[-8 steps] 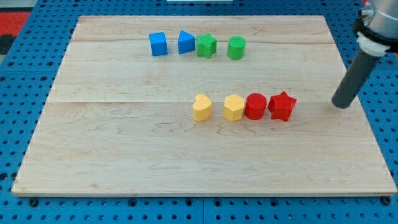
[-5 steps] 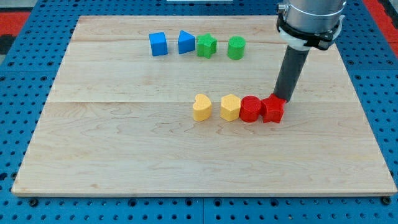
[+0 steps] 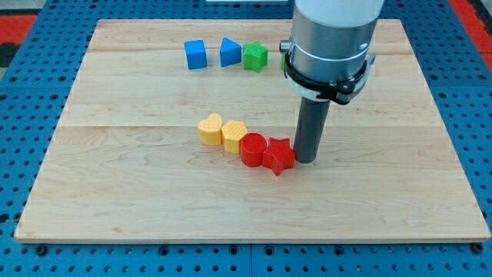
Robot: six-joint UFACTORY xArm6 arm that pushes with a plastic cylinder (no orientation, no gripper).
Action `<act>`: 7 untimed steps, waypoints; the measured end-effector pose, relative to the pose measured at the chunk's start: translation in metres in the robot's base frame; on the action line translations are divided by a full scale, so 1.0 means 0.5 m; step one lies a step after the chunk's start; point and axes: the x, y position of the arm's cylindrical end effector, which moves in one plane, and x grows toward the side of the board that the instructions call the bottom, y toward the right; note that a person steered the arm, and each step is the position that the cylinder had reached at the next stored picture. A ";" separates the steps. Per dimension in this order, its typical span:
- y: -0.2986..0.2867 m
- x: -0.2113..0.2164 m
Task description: Move the red blocks slightly to left
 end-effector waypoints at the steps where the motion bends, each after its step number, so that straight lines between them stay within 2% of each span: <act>1: -0.115 -0.013; 2: -0.175 -0.009; 3: -0.171 0.005; 4: -0.157 0.061; 6: -0.246 0.067; 7: -0.253 0.028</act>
